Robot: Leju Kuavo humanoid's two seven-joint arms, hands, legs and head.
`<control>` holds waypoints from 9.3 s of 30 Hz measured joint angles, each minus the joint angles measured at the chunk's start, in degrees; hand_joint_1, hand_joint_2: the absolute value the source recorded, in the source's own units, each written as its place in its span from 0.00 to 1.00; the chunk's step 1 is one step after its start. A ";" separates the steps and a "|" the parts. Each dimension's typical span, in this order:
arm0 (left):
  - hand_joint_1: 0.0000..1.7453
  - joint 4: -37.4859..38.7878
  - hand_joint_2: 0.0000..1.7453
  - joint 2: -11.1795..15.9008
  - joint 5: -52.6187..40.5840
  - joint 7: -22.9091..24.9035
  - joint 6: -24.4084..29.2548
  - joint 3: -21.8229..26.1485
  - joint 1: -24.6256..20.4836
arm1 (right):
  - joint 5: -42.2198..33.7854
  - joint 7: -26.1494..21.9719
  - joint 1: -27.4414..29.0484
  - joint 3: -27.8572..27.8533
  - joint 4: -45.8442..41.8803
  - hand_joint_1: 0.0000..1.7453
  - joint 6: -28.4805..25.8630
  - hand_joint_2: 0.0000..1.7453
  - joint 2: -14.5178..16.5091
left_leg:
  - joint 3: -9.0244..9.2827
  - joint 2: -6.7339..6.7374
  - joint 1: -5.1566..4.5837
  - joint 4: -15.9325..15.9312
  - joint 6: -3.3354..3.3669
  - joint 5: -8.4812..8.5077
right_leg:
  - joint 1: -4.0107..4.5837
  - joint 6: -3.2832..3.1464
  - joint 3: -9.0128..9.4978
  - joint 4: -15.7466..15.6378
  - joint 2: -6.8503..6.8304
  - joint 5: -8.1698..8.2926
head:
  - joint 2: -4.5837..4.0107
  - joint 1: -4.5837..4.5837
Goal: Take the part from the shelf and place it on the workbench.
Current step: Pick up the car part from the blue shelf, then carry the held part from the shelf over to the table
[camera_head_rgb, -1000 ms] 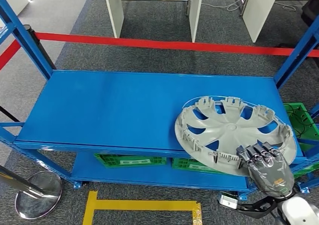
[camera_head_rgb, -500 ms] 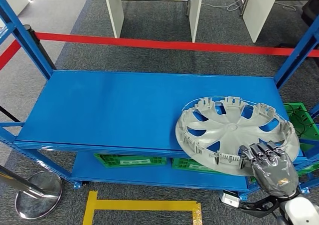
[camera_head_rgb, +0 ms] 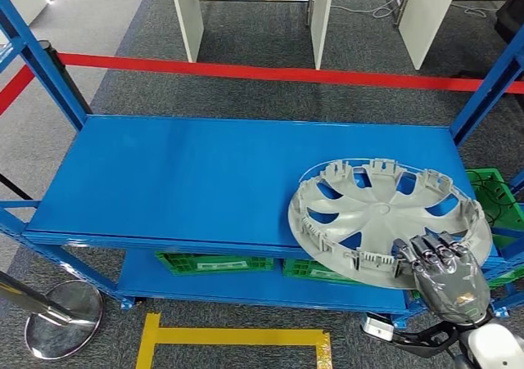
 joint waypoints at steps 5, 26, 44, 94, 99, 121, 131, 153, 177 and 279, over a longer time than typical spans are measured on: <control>0.00 0.02 1.00 0.07 -4.90 -4.85 0.01 -2.97 0.33 | 3.18 -13.19 0.44 -7.04 -11.80 1.00 -0.36 1.00 3.17 | -0.06 -0.01 0.00 -0.01 -0.01 0.01 | 0.02 -0.01 -0.09 0.00 -0.01 -0.01 | 0.00 -0.02; 0.00 0.42 1.00 -0.02 -6.10 -6.56 0.65 -5.66 0.54 | 3.61 -16.48 3.66 -14.08 -24.27 1.00 -0.36 1.00 6.06 | -0.09 0.00 0.01 0.00 0.00 0.00 | 0.01 -0.02 -0.12 0.00 0.01 -0.02 | 0.00 -0.02; 0.00 0.45 1.00 -0.07 -7.23 -8.61 0.31 -5.68 0.53 | 3.63 -18.15 3.70 -14.87 -25.76 1.00 -0.35 1.00 7.91 | -0.09 0.00 0.01 -0.01 0.00 0.00 | 0.01 -0.02 -0.10 0.00 0.01 -0.02 | 0.00 -0.02; 0.00 0.50 1.00 -0.57 -9.33 -9.47 -1.75 -5.73 0.47 | 3.65 -17.95 1.16 -11.93 -29.13 1.00 -0.33 1.00 11.33 | -0.10 -0.01 -0.06 0.04 0.00 0.00 | -0.05 0.00 -0.10 -0.01 0.00 0.00 | 0.00 -0.01; 0.00 0.50 1.00 -0.55 -9.33 -9.45 -1.98 -5.72 0.46 | 3.65 -17.42 1.03 -11.55 -29.11 1.00 -0.33 1.00 11.60 | -0.11 -0.01 -0.27 0.11 0.08 -0.05 | -0.24 0.04 -0.10 -0.03 -0.01 0.02 | 0.00 -0.02; 0.00 0.71 1.00 -0.50 -9.41 -8.47 -1.99 -5.71 -0.15 | -6.82 -13.53 0.67 -3.54 -28.33 1.00 -0.33 1.00 13.39 | -1.91 0.07 0.31 0.37 -0.15 2.20 | -0.49 1.51 1.62 0.39 0.13 -1.01 | 0.00 0.42; 0.00 0.83 1.00 -0.34 -9.38 -8.43 -2.01 -5.65 -0.48 | -22.45 -35.26 3.18 -12.06 -25.72 1.00 -0.31 1.00 24.73 | -3.73 0.00 0.47 12.80 -1.08 -5.76 | 0.38 -1.82 -2.71 0.38 -0.44 1.99 | 0.00 -0.42; 0.00 0.91 1.00 -2.32 -6.82 -6.43 0.01 -3.80 -2.88 | -31.38 -35.11 2.61 -9.53 -17.19 1.00 -0.31 1.00 25.65 | -5.79 0.56 -0.04 0.73 -0.65 5.78 | -0.42 0.52 3.36 -0.95 -0.16 -2.70 | 0.00 -0.06; 0.00 0.92 1.00 -4.36 -6.02 -7.75 1.01 -1.91 -4.91 | -32.61 -33.87 -4.24 -2.45 -9.94 1.00 -0.31 1.00 25.61 | -3.50 0.68 -0.49 -1.99 1.91 4.47 | -0.03 1.16 -5.91 14.50 -0.34 -2.83 | 0.00 0.17; 0.00 0.92 1.00 -2.17 -11.82 -5.45 -1.39 -2.93 -2.95 | -27.88 -28.83 -0.75 3.30 -9.10 1.00 -0.33 1.00 21.03 | -8.36 -2.14 0.15 8.07 -1.67 -0.19 | -0.72 -0.50 0.41 0.82 0.51 -1.32 | 0.00 -1.22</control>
